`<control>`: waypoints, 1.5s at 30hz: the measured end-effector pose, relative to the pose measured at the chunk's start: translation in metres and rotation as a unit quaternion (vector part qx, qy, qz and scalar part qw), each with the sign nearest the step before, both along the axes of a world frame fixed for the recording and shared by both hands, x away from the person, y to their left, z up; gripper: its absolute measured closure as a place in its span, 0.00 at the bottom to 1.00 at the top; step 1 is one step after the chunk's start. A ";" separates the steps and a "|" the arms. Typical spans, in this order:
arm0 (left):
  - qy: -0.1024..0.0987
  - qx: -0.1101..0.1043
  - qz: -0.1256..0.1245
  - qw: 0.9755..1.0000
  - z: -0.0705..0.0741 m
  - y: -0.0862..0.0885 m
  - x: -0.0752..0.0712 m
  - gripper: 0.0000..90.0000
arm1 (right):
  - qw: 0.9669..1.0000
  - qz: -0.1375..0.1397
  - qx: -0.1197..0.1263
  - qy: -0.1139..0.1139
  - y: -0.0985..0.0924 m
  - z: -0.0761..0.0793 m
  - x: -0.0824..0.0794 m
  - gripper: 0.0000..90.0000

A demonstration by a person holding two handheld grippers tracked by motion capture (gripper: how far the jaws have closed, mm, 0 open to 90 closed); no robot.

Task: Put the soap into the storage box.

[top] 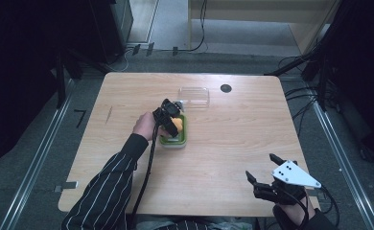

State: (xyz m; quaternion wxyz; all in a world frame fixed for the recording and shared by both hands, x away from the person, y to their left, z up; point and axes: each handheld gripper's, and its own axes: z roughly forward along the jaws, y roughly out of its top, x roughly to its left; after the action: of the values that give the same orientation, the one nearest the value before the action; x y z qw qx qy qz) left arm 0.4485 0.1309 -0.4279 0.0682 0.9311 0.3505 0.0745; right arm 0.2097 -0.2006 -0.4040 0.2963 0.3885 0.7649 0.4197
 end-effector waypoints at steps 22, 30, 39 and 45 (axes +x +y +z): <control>-0.002 0.009 -0.025 1.000 -0.010 -0.002 0.003 0.40 | 1.000 -0.001 0.002 0.000 0.000 0.000 0.000 0.15; -0.011 0.003 -0.020 1.000 -0.003 -0.001 0.000 0.23 | 1.000 -0.002 0.001 0.000 0.000 0.000 -0.001 0.15; -0.008 0.005 -0.002 1.000 0.008 0.002 -0.006 0.10 | 1.000 -0.002 0.002 -0.001 -0.001 0.000 0.000 0.15; -0.001 0.008 0.003 1.000 0.013 0.005 -0.015 0.01 | 1.000 -0.002 0.003 -0.001 -0.001 0.000 -0.001 0.15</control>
State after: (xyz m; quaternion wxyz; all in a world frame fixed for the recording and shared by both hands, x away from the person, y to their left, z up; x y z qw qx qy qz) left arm 0.4333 0.1363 -0.4145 0.0606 0.9304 0.3528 0.0787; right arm 0.2091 -0.2012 -0.4039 0.2969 0.3901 0.7629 0.4215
